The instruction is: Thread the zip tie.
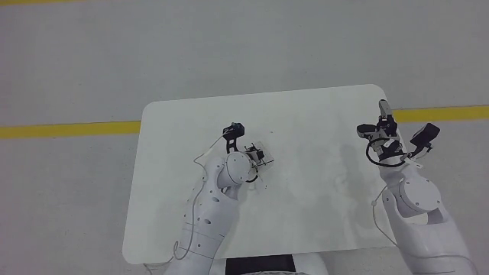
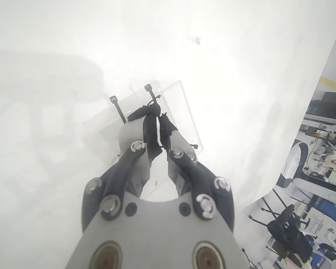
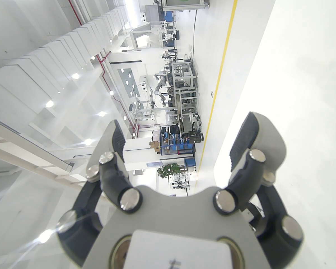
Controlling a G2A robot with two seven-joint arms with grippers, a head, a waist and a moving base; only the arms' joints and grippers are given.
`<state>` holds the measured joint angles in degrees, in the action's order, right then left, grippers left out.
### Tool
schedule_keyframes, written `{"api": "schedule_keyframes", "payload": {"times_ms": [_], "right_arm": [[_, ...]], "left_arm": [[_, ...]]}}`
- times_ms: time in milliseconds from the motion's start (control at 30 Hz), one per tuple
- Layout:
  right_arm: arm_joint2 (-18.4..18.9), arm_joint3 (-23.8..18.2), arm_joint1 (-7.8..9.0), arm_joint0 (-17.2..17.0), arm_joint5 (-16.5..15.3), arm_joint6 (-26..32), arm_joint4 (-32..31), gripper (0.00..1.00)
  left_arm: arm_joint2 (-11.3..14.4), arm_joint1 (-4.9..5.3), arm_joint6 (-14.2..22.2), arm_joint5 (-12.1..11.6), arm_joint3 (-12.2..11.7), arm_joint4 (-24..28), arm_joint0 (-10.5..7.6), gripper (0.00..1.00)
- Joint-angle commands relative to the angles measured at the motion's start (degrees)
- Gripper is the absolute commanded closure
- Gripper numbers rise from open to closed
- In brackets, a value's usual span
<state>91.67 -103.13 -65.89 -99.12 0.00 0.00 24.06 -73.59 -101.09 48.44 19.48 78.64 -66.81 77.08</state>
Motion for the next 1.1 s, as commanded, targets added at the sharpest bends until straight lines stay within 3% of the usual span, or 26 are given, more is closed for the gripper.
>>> {"api": "schedule_keyframes", "payload": {"times_ms": [0,200,600,667,800,1067], "right_arm": [[0.00,0.00,0.00,0.00,0.00,0.00,0.00,0.00],[0.00,0.00,0.00,0.00,0.00,0.00,0.00,0.00],[0.00,0.00,0.00,0.00,0.00,0.00,0.00,0.00],[0.00,0.00,0.00,0.00,0.00,0.00,0.00,0.00],[0.00,0.00,0.00,0.00,0.00,0.00,0.00,0.00],[0.00,0.00,0.00,0.00,0.00,0.00,0.00,0.00]], "left_arm": [[0.06,0.01,-0.04,0.00,-0.01,0.04,0.02,1.00],[0.11,0.18,0.18,0.00,1.01,0.29,0.54,1.00],[0.87,2.14,2.08,0.00,10.57,0.13,5.91,1.00],[0.84,2.23,1.61,0.00,10.34,0.03,6.09,1.00],[1.04,1.97,1.38,0.00,8.45,0.65,5.02,0.82],[1.07,1.40,0.75,0.00,5.86,0.50,3.24,0.91]]}}
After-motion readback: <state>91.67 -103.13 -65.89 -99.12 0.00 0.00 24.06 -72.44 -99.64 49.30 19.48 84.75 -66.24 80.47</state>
